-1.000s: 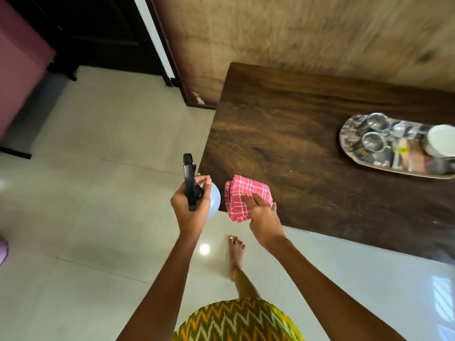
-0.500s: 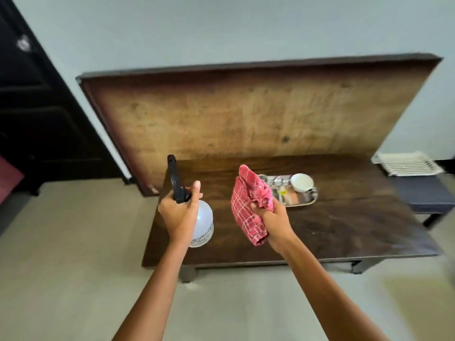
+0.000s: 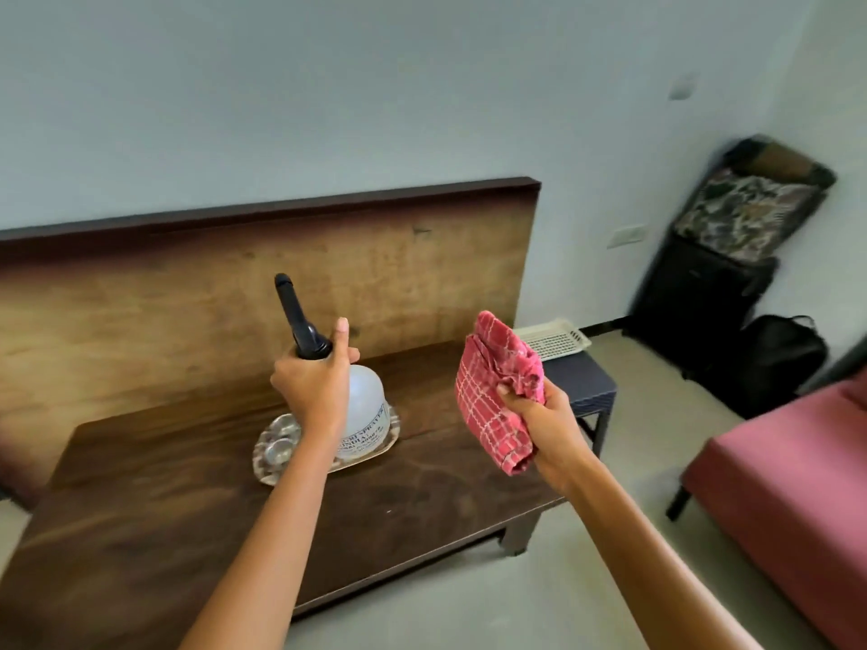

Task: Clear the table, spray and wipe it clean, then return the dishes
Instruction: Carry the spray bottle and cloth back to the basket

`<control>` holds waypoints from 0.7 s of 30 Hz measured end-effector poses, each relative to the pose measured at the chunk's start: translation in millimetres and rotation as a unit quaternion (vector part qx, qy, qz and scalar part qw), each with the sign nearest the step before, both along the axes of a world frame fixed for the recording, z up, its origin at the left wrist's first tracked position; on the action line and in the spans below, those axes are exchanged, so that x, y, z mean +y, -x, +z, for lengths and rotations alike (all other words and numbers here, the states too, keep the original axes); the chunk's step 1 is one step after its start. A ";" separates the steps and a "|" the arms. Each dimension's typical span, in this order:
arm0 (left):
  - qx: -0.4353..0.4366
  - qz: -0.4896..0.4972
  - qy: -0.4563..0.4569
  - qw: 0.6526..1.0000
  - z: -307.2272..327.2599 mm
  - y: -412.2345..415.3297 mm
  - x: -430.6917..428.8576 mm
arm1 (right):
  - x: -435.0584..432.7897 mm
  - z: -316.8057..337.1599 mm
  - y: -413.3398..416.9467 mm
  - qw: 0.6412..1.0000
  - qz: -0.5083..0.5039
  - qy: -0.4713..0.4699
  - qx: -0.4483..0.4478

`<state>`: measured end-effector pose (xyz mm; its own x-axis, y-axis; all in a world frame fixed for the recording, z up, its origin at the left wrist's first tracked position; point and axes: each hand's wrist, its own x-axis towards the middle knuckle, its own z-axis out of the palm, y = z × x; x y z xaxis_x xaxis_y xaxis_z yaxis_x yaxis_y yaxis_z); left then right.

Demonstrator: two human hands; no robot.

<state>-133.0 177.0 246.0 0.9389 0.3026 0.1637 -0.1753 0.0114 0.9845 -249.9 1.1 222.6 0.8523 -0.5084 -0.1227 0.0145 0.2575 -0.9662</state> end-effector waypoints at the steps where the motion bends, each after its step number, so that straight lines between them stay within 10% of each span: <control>1: 0.005 -0.005 0.010 1.000 1.0 -0.1 -24.2 | -24.1 1.5 4.2 1.000 -0.006 0.011 0.009; 21: 0.052 -0.103 -0.003 0.993 -49.4 -172.9 -385.5 | -385.4 -38.4 -153.2 0.994 -0.078 0.039 0.059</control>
<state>39.9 -208.5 196.5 0.9927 0.1021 0.0635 -0.0668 0.0294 0.9973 -96.7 -384.3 184.2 0.7438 -0.6460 -0.1715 -0.0656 0.1847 -0.9806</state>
